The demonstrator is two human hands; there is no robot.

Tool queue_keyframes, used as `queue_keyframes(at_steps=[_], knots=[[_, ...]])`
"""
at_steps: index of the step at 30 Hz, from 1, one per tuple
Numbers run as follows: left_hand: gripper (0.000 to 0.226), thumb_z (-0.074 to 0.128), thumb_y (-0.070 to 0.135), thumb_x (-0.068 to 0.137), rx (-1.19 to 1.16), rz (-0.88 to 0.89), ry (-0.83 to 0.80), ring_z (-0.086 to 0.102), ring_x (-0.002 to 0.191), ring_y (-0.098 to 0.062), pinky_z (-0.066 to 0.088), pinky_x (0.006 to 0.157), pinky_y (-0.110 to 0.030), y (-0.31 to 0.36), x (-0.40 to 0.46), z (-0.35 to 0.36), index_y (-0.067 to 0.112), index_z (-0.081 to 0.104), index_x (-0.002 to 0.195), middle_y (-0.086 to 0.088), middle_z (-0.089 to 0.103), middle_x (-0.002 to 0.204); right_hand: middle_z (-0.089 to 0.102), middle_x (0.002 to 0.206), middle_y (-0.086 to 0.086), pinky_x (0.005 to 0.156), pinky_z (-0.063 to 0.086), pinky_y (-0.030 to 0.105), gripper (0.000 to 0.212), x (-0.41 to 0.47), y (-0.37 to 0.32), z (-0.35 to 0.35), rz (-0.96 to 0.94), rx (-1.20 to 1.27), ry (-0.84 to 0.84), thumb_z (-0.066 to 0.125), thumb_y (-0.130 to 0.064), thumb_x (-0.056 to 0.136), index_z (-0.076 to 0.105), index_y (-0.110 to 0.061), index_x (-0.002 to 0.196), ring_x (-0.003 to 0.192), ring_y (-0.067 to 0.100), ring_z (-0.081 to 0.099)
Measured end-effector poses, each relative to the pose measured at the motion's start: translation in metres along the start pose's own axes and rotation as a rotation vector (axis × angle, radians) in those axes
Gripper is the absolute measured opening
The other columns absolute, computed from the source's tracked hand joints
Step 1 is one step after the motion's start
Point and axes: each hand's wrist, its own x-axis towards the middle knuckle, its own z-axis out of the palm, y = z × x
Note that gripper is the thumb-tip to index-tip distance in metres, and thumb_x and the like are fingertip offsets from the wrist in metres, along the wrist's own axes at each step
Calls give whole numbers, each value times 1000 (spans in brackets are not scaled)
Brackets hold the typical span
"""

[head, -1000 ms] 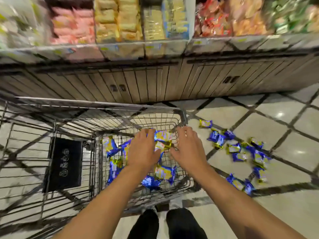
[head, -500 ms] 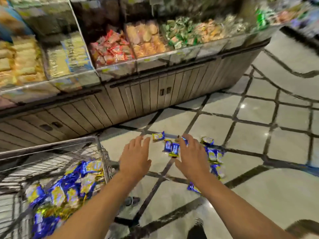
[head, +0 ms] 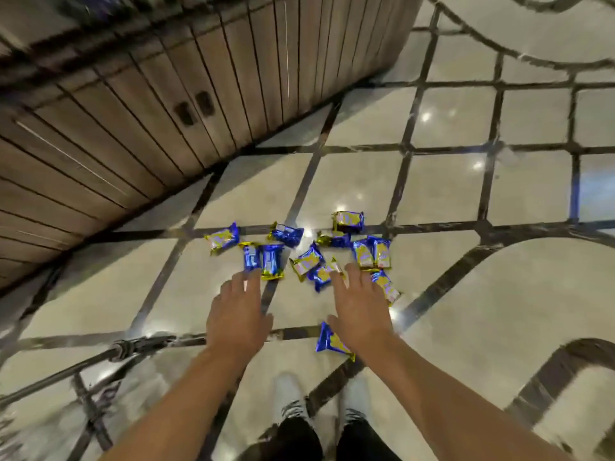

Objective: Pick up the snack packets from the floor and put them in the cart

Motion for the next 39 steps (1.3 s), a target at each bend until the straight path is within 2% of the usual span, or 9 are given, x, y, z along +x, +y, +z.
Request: queue_keyframes(at_steps=[6,11,15,18,20,24,27,34,39], knots=[[80,66,42,82,53,-3,-35,39,127,-30,39,97,-38,-25,132,171,19,24,146,-8,35,143,22,151,15,106,33,43,77,135,42,159,-91,-108,-4,64,-38,85,20,-20,146,132,33,30],[89,67,48,83,137,38,-23,28,138,-30,33,106,-41,-46,245,316,21,16,150,-10,24,153,21,152,13,108,29,43,81,244,80,301,-164,-221,21,66,-32,83,18,-20,147,135,32,29],[85,61,58,83,156,34,88,23,140,-31,31,109,-44,-68,309,384,20,22,148,-11,22,155,35,145,12,104,32,43,81,298,106,378,-193,-310,32,71,-39,76,31,-20,144,128,31,39],[71,51,57,88,60,-26,174,23,140,-35,28,111,-46,-85,333,406,19,29,145,-13,22,154,54,124,14,92,42,46,76,312,116,404,-230,-306,107,82,-31,60,52,-14,128,110,37,51],[64,52,53,89,25,-52,182,28,136,-37,31,109,-48,-89,340,415,20,34,140,-14,23,153,56,118,14,93,43,47,68,315,115,410,-238,-330,97,82,-26,60,55,-12,122,109,39,50],[52,63,28,86,-35,-109,178,35,128,-38,44,97,-48,-75,340,423,17,37,130,-12,22,150,53,123,10,108,29,51,62,315,107,407,-266,-393,34,77,-25,69,48,-15,124,120,37,43],[49,61,14,84,-50,-92,180,36,127,-36,43,98,-46,-72,335,430,17,39,127,-12,22,150,50,127,4,113,20,54,67,315,103,406,-273,-345,13,76,-31,73,42,-19,130,126,28,41],[52,64,13,82,-70,-32,183,36,126,-34,43,98,-44,-78,315,415,23,41,128,-9,23,151,53,119,2,93,35,38,64,311,89,394,-309,-173,72,67,-48,77,41,-22,130,109,25,51],[47,63,16,81,-177,-40,196,41,120,-35,46,94,-45,-72,254,342,20,47,125,-10,28,147,54,117,2,86,38,37,59,262,62,340,-216,70,82,67,-46,78,44,-18,125,106,25,48]])
